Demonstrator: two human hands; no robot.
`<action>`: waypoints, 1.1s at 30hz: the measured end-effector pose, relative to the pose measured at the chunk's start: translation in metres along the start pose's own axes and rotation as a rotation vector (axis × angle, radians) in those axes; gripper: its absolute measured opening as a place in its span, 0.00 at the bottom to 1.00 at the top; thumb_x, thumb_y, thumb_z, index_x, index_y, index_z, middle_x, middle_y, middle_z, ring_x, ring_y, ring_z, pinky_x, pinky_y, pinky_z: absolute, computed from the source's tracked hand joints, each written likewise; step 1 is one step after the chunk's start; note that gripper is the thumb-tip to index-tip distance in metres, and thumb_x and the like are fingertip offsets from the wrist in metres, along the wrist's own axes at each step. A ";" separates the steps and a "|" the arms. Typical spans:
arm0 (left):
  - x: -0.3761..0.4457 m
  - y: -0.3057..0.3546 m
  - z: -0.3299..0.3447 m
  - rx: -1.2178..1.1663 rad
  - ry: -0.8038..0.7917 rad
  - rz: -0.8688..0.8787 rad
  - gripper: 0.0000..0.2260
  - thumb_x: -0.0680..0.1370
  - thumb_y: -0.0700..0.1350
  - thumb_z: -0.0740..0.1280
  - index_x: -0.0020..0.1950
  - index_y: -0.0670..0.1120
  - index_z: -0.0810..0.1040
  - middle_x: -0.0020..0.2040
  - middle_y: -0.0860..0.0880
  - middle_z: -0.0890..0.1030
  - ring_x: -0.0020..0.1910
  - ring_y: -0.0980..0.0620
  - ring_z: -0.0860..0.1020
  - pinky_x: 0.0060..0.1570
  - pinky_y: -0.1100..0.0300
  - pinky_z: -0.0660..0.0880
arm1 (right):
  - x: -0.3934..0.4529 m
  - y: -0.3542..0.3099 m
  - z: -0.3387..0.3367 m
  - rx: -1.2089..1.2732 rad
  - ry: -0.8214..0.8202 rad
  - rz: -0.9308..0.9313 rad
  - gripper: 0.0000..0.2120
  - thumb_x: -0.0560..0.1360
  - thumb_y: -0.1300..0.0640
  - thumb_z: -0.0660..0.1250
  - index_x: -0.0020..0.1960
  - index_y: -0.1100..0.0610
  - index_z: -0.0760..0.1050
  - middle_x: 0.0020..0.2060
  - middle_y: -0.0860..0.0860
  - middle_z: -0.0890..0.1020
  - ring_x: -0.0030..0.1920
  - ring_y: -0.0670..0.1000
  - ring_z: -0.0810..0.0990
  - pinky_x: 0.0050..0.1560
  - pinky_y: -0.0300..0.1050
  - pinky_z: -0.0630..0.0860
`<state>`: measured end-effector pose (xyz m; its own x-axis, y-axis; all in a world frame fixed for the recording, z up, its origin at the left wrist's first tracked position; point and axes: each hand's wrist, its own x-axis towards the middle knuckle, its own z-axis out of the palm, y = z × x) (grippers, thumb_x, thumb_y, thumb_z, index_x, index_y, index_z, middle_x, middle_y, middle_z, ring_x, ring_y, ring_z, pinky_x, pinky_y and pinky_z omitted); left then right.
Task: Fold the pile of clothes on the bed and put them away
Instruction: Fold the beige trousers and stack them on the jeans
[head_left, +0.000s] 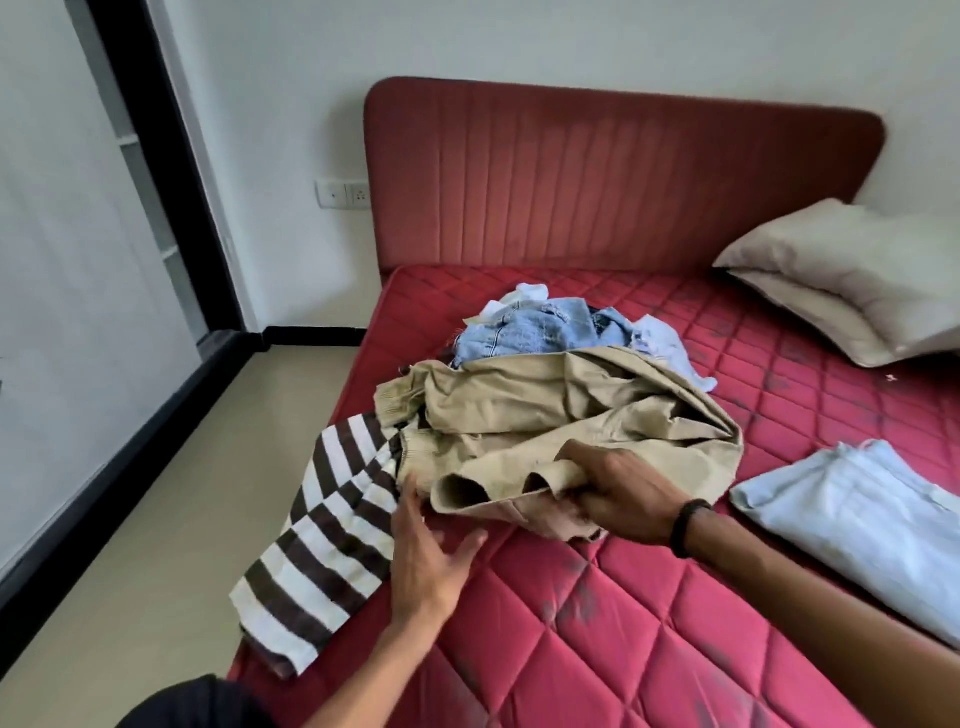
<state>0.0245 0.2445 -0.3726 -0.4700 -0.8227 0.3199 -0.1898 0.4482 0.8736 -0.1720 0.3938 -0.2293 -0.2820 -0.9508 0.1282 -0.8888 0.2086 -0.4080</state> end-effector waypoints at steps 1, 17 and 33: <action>0.015 0.015 -0.002 -0.074 -0.063 0.088 0.49 0.68 0.55 0.82 0.82 0.47 0.59 0.77 0.45 0.68 0.69 0.54 0.75 0.69 0.63 0.71 | -0.009 -0.005 -0.016 0.065 -0.002 -0.004 0.14 0.67 0.50 0.61 0.51 0.50 0.75 0.40 0.45 0.83 0.42 0.51 0.81 0.42 0.52 0.75; 0.121 0.478 -0.099 0.009 -0.118 0.888 0.15 0.73 0.58 0.77 0.48 0.47 0.86 0.40 0.50 0.86 0.42 0.59 0.82 0.46 0.50 0.77 | -0.084 -0.137 -0.268 0.080 0.861 -0.089 0.47 0.57 0.26 0.80 0.69 0.38 0.65 0.65 0.44 0.73 0.66 0.47 0.73 0.68 0.48 0.72; 0.140 0.441 -0.253 0.282 -0.415 0.696 0.23 0.82 0.29 0.60 0.67 0.54 0.75 0.52 0.51 0.82 0.45 0.57 0.79 0.43 0.61 0.75 | -0.119 -0.140 -0.322 0.099 0.755 0.067 0.06 0.65 0.63 0.69 0.33 0.54 0.81 0.23 0.47 0.74 0.26 0.43 0.68 0.29 0.40 0.70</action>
<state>0.0929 0.2384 0.1501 -0.8257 -0.1580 0.5415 0.0775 0.9191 0.3864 -0.1300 0.5512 0.1039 -0.5361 -0.5147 0.6691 -0.8347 0.2049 -0.5112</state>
